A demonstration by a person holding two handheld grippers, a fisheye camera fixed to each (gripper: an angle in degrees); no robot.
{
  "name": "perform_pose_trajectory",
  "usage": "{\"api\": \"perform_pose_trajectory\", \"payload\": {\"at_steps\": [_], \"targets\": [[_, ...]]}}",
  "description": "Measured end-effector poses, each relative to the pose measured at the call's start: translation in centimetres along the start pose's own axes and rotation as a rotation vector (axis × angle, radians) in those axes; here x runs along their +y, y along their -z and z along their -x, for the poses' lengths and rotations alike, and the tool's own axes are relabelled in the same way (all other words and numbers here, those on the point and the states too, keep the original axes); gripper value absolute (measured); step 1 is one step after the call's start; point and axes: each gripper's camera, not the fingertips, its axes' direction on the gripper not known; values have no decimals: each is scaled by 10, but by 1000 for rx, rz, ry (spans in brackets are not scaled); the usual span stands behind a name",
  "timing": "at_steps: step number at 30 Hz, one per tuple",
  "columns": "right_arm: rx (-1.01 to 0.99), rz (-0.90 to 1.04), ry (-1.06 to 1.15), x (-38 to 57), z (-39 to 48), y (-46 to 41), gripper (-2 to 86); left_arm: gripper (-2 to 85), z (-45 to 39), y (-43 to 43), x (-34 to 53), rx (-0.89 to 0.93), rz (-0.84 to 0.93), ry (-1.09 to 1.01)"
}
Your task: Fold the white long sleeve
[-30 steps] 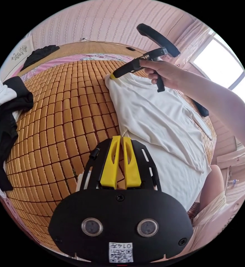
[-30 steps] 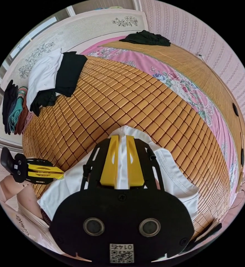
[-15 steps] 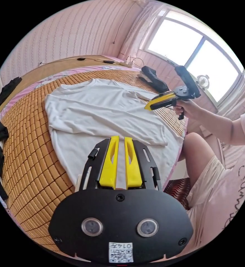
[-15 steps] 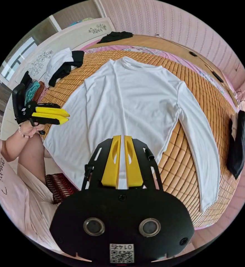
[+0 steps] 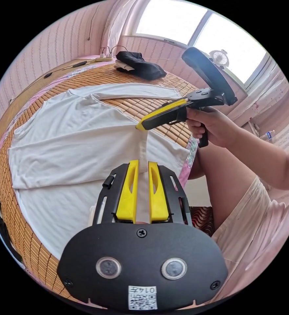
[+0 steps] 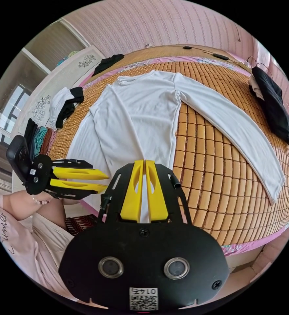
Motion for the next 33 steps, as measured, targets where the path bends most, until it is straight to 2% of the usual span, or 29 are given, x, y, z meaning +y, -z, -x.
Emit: {"api": "perform_pose_trajectory", "payload": {"at_steps": [4, 10, 12, 20, 27, 33], "targets": [[53, 24, 10, 18, -5, -4, 11, 53, -3, -30, -15, 0, 92, 25], [50, -146, -73, 67, -49, 49, 40, 66, -27, -34, -29, -15, 162, -35], [158, -250, -145, 86, -84, 75, 48, 65, -35, -23, -35, 7, 151, -69], [447, -456, -524, 162, -196, 121, 51, 63, -61, -1, -98, 93, 119, -199], [360, -427, -731, 211, -254, 126, 82, 64, -64, -20, -207, 52, 26, -334], [349, -389, -731, 215, -266, 125, 86, 78, -72, -68, -321, 23, 6, -380]]}}
